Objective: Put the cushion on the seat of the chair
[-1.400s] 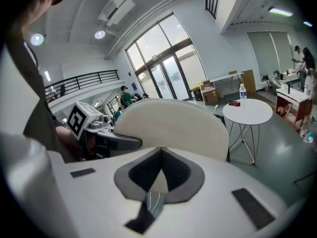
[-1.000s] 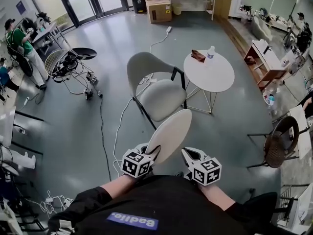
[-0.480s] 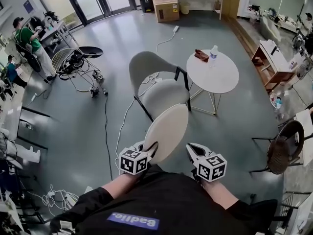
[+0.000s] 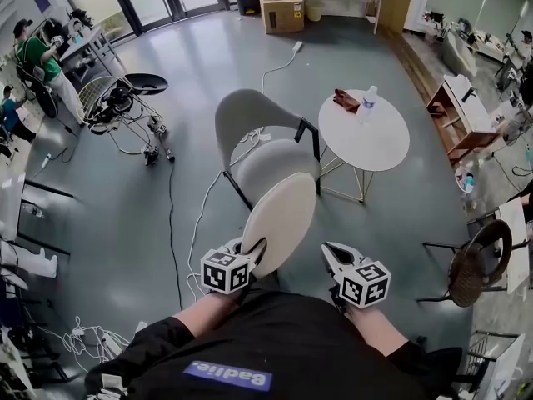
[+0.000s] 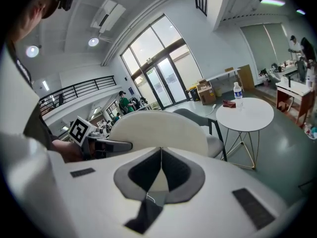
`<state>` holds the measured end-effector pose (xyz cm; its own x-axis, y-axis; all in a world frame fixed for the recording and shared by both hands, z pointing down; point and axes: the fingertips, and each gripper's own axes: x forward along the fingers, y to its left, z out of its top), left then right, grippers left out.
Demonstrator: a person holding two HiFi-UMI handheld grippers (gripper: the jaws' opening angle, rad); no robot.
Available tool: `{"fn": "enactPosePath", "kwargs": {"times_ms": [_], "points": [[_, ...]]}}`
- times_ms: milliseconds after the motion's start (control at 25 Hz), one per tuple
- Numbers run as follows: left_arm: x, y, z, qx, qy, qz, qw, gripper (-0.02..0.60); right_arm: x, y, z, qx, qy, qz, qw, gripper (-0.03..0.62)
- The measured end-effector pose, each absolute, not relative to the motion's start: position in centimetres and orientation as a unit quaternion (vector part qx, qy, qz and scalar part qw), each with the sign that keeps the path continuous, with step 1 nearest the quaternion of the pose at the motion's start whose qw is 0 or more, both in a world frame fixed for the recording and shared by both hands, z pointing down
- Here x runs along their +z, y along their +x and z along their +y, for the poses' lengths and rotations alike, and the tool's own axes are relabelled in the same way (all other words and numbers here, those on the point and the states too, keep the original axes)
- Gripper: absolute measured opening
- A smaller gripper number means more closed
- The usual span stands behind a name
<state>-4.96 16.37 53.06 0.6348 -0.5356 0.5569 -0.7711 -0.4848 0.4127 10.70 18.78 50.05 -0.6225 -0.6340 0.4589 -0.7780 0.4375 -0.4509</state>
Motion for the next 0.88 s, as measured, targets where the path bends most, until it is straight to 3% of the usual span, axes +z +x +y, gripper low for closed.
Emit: {"fn": "enactPosePath", "kwargs": {"times_ms": [520, 880], "points": [[55.3, -9.8, 0.8, 0.163, 0.848, -0.35, 0.364, 0.063, 50.5, 4.8, 4.4, 0.343, 0.436, -0.821, 0.138, 0.029], [56.9, -12.0, -6.5, 0.113, 0.831, -0.351, 0.417, 0.061, 51.4, 4.1, -0.5, 0.363, 0.456, -0.799, 0.146, 0.029]]}}
